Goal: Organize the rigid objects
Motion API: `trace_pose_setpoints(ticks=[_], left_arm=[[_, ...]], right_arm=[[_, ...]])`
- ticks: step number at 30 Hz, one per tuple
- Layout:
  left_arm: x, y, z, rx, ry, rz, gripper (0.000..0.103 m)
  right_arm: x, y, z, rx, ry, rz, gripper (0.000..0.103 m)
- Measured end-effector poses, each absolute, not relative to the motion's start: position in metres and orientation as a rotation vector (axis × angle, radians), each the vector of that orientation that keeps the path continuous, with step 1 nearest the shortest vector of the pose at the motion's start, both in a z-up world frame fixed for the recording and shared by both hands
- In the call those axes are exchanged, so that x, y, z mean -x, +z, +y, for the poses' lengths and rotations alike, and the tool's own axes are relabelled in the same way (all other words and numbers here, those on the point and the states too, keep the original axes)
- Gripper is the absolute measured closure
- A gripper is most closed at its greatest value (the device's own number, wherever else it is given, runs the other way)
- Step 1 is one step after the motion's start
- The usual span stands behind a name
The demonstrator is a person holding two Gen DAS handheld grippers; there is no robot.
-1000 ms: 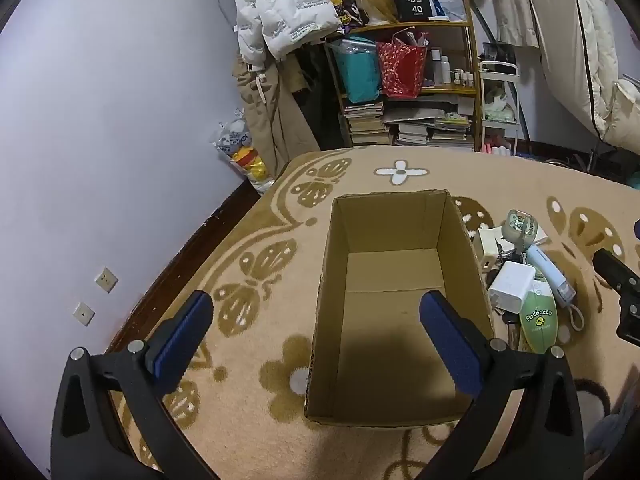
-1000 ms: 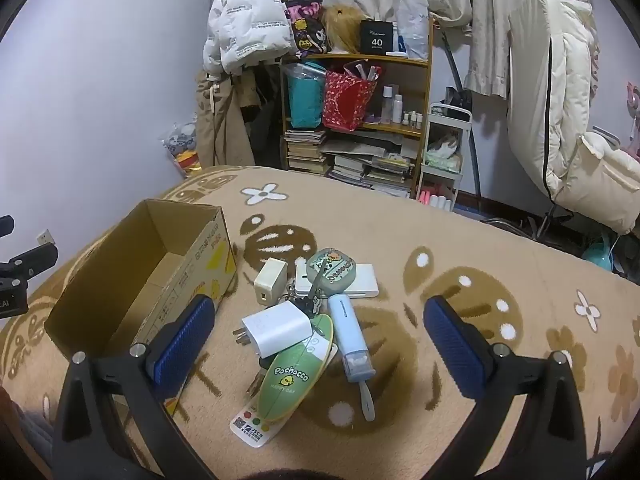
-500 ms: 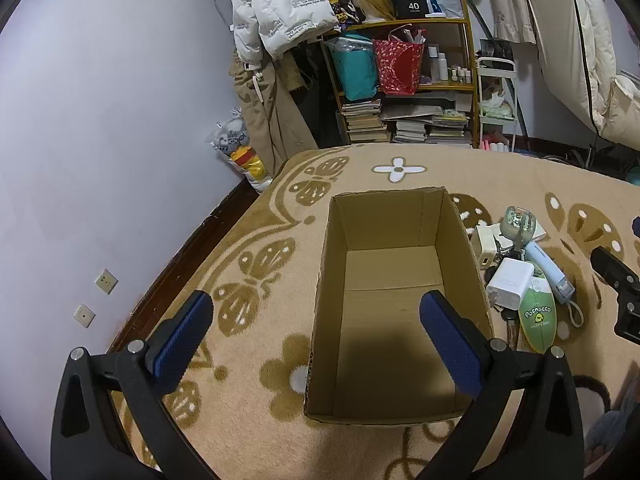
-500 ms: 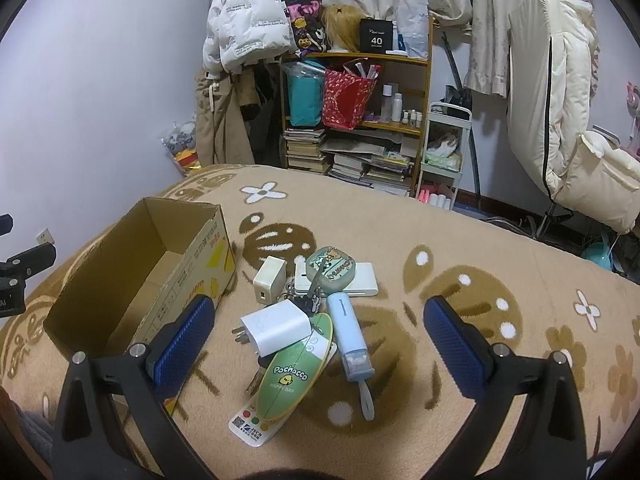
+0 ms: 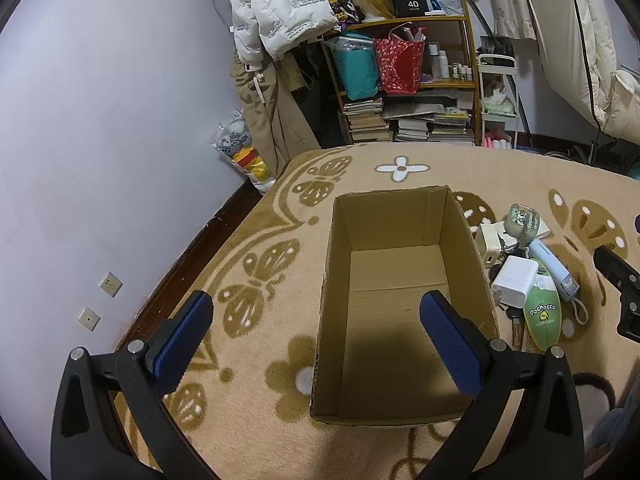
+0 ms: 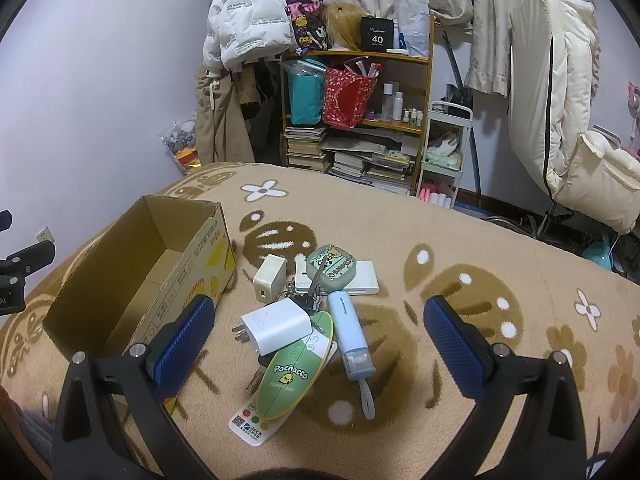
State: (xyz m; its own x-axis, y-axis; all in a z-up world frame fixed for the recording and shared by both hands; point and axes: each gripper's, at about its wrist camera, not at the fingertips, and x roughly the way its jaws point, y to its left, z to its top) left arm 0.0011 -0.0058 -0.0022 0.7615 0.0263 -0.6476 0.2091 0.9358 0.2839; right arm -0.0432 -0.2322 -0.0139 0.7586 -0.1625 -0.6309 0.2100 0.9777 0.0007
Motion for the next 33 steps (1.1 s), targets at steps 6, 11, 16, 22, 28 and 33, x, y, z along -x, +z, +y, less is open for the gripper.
trace_pose_setpoints(ticks=[6, 11, 16, 22, 28, 33], left_arm=[[-0.001, -0.003, -0.005, -0.356, -0.103, 0.703, 0.001], [-0.001, -0.004, -0.006, -0.362, -0.099, 0.7, 0.001], [-0.001, -0.004, -0.006, -0.364, -0.097, 0.7, 0.001], [-0.001, -0.003, -0.006, -0.366, -0.095, 0.699, 0.001], [-0.001, -0.004, -0.007, -0.371, -0.098, 0.701, 0.001], [0.0, -0.004, -0.011, -0.386, -0.099, 0.697, 0.001]], right_arm=[[0.043, -0.014, -0.232, -0.073, -0.2, 0.682, 0.0], [0.043, -0.014, -0.233, -0.07, -0.203, 0.68, 0.0], [0.042, -0.012, -0.233, -0.073, -0.202, 0.685, 0.0], [0.042, -0.016, -0.234, -0.076, -0.199, 0.689, 0.0], [0.042, -0.016, -0.235, -0.077, -0.198, 0.691, 0.0], [0.044, -0.024, -0.237, -0.071, -0.204, 0.685, 0.0]])
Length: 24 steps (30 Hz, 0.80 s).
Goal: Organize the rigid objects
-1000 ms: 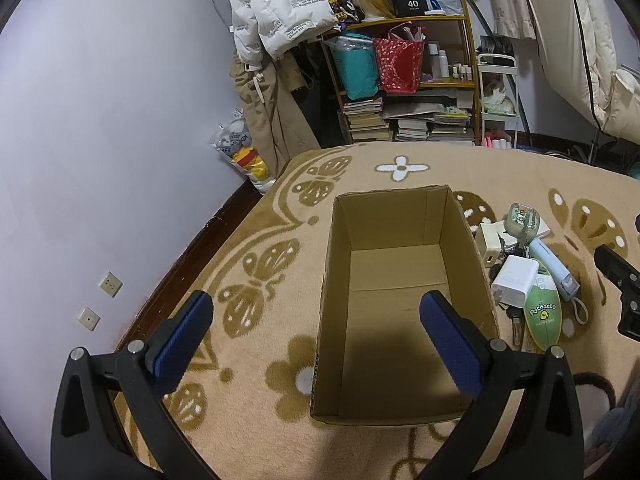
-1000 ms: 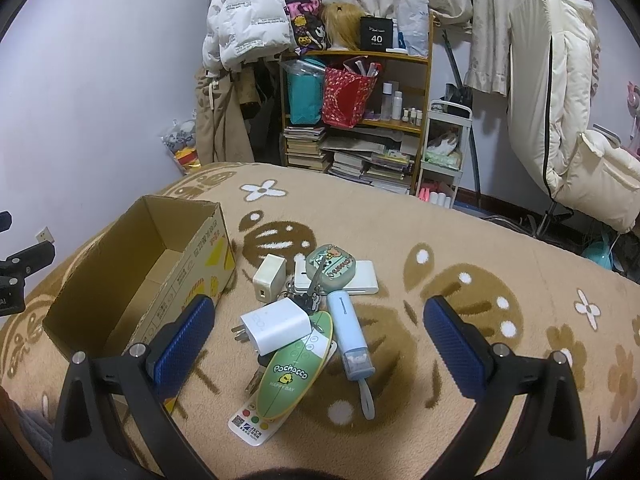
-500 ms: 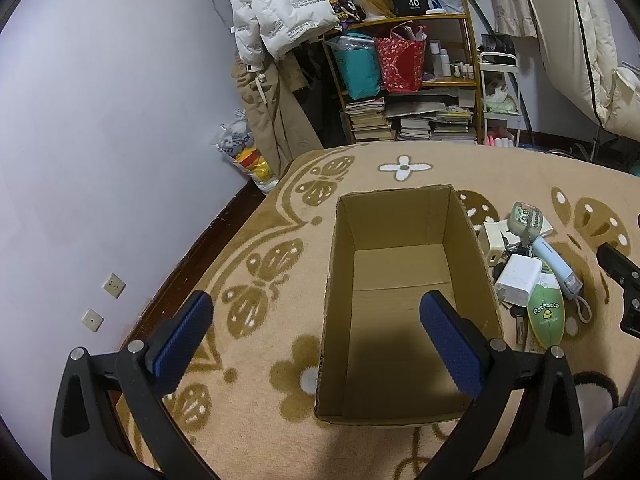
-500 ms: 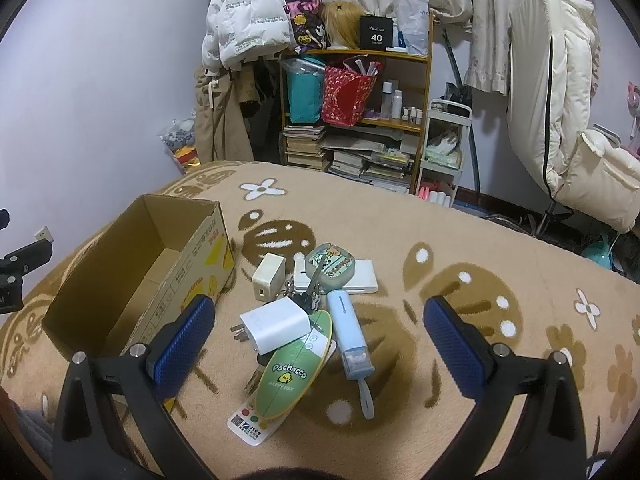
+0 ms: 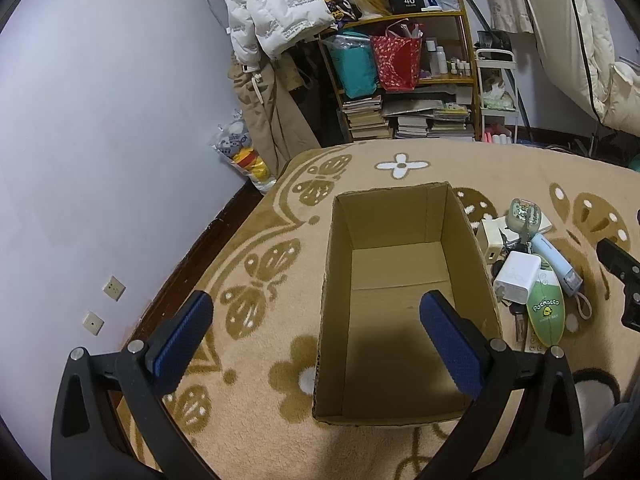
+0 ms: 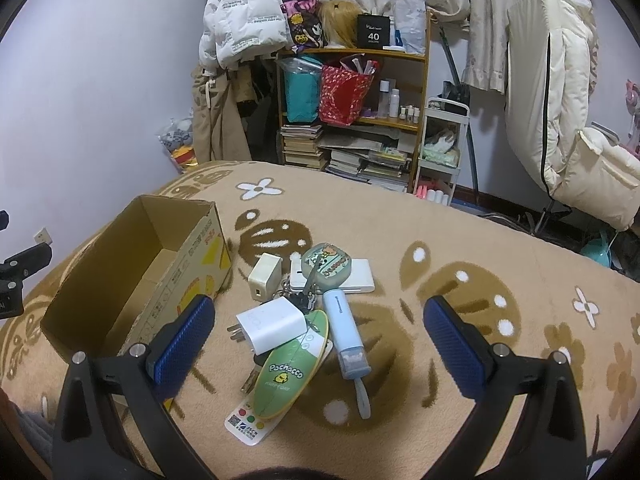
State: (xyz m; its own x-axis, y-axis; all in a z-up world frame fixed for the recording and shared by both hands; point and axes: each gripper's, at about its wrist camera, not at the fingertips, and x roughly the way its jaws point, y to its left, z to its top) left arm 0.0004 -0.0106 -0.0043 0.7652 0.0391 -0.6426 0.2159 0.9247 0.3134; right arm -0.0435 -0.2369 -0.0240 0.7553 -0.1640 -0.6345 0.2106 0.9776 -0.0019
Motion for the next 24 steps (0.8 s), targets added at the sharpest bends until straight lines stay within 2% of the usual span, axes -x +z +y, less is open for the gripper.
trace_pose_setpoints(ticks=[24], left_arm=[[-0.0083, -0.0004, -0.0045, -0.369, -0.097, 0.709, 0.001]], right_arm=[[0.0414, -0.0232, -0.2457, -0.089, -0.207, 0.7, 0.0]])
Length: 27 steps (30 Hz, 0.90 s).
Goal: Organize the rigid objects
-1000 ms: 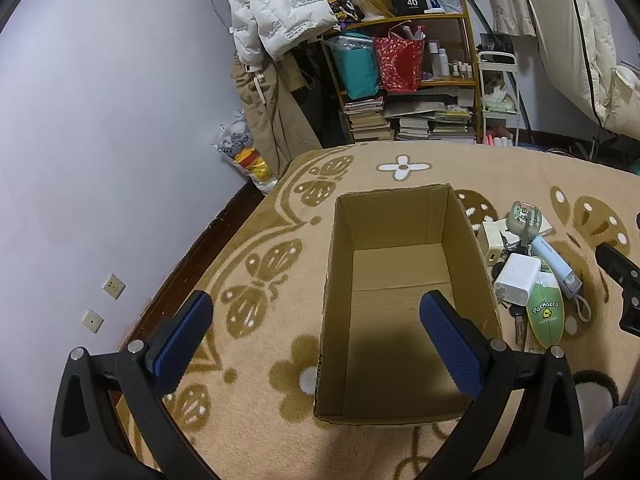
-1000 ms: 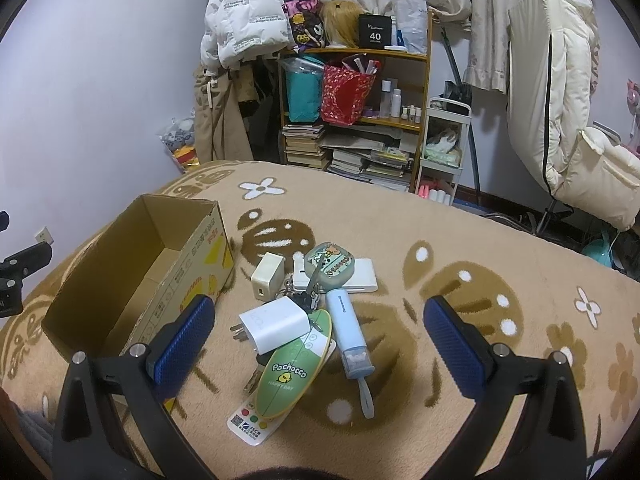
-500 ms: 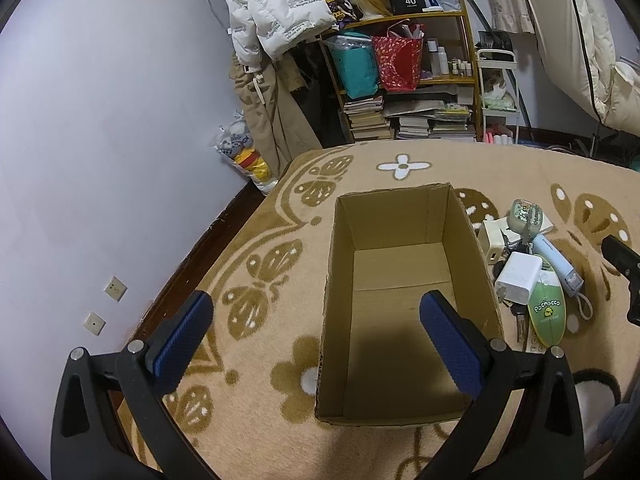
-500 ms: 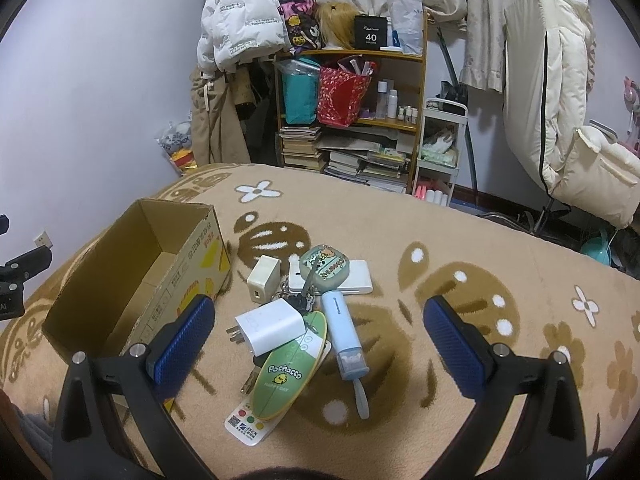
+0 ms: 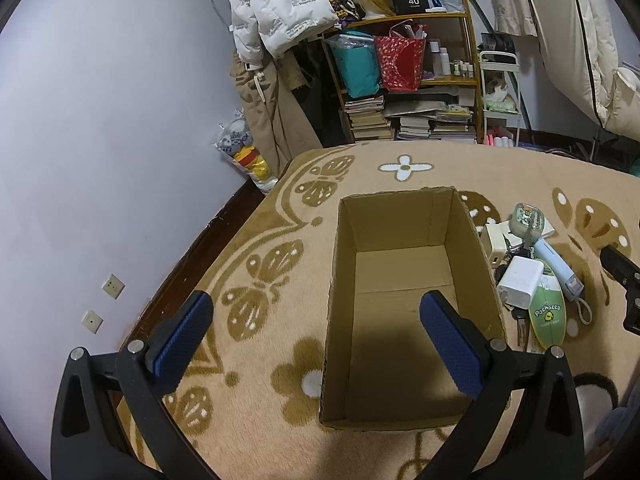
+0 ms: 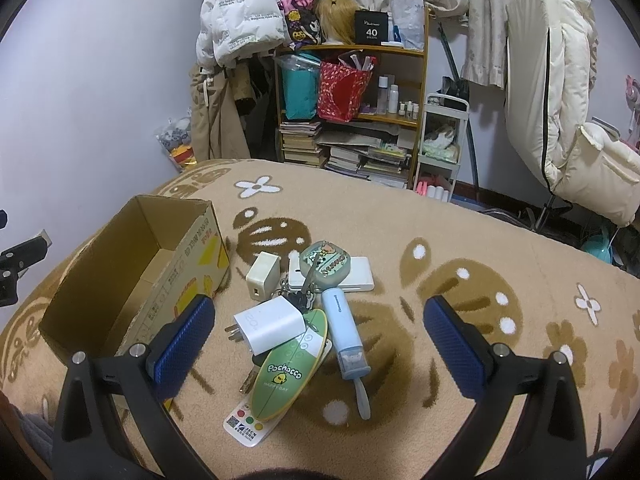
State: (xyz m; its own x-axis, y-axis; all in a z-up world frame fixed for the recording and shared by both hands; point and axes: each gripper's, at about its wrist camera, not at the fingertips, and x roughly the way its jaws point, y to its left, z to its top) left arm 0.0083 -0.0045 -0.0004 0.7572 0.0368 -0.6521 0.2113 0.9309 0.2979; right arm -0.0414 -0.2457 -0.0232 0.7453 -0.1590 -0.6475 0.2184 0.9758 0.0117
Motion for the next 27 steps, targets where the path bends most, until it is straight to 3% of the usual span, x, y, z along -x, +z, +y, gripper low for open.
trace_pose_setpoints(ticks=[27], left_arm=[[-0.072, -0.057, 0.011, -0.348, -0.039, 0.876, 0.001]], right_arm=[[-0.023, -0.071, -0.271, -0.177, -0.233, 0.851, 0.0]])
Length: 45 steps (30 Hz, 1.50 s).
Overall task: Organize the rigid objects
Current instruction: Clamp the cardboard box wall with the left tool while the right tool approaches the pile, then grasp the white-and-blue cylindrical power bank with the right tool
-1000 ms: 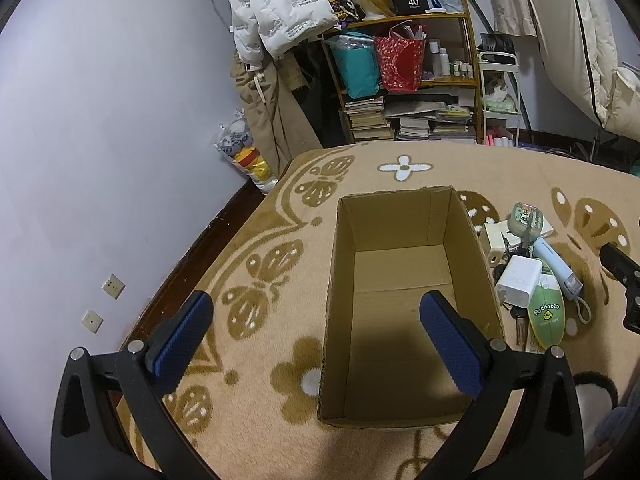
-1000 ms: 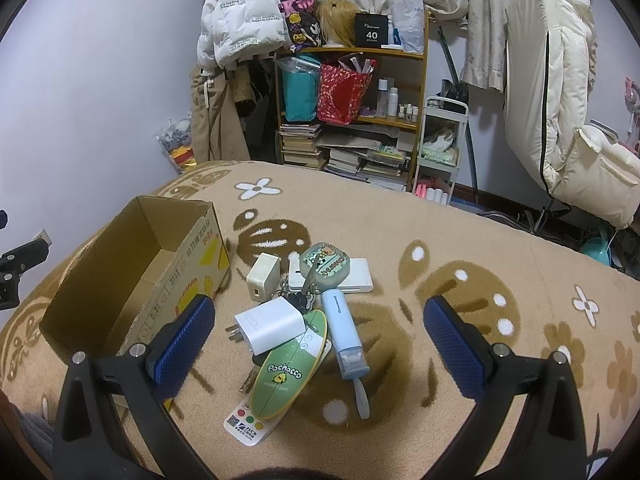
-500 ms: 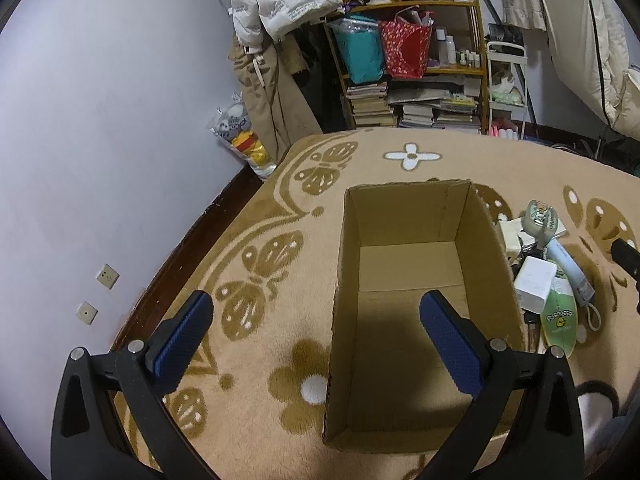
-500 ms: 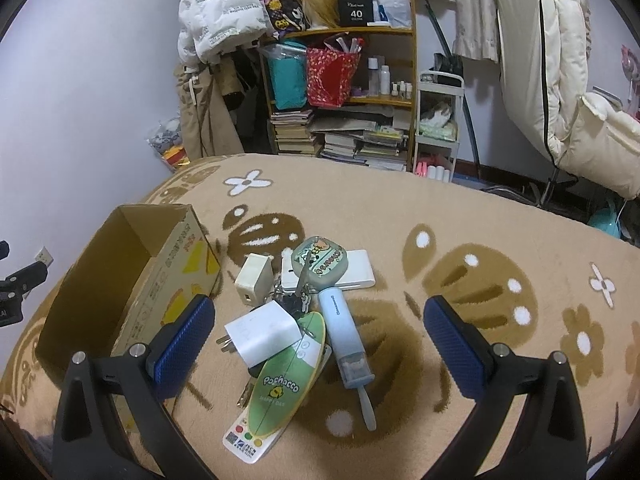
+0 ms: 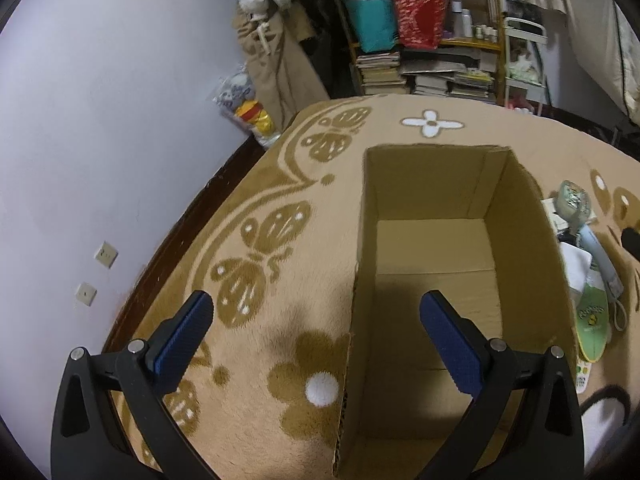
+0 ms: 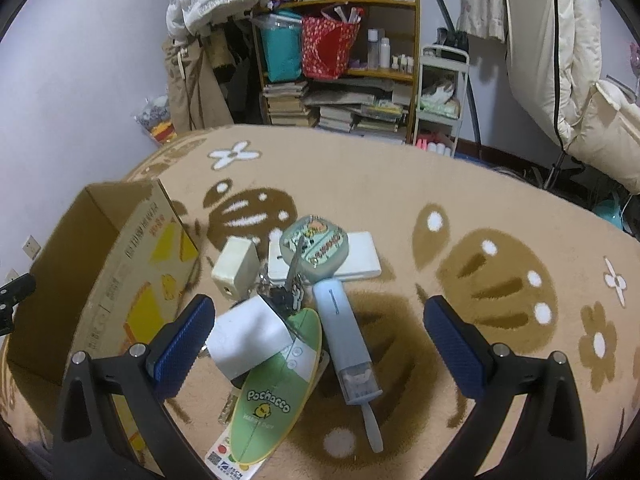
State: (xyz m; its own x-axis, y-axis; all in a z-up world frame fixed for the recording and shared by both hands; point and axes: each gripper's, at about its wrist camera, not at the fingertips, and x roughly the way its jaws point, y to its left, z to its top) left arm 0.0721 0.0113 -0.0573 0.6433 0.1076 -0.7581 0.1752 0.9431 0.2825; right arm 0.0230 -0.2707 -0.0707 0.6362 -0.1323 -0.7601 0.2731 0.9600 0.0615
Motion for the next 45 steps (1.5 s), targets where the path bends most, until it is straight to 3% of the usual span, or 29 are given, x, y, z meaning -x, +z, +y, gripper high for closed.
trace_pose_setpoints(ticks=[23, 28, 34, 42, 45], left_arm=[[-0.094, -0.107, 0.009, -0.4, 0.007, 1.059, 0.003], [-0.095, -0.113, 0.006, -0.435, 0.016, 1.072, 0.011], [-0.096, -0.115, 0.008, -0.423, 0.012, 1.072, 0.02], [-0.096, -0.122, 0.008, -0.409, -0.024, 1.122, 0.06], [-0.096, -0.124, 0.008, -0.388, -0.03, 1.127, 0.062]], right_arm=[[-0.039, -0.119, -0.293, -0.168, -0.315, 0.989, 0.0], [-0.042, -0.126, -0.3, -0.174, -0.331, 1.012, 0.002], [-0.042, -0.133, -0.306, -0.2, -0.328, 1.04, 0.011], [-0.045, -0.142, -0.307, -0.217, -0.294, 1.061, 0.026], [-0.047, -0.145, -0.306, -0.219, -0.28, 1.066, 0.034]])
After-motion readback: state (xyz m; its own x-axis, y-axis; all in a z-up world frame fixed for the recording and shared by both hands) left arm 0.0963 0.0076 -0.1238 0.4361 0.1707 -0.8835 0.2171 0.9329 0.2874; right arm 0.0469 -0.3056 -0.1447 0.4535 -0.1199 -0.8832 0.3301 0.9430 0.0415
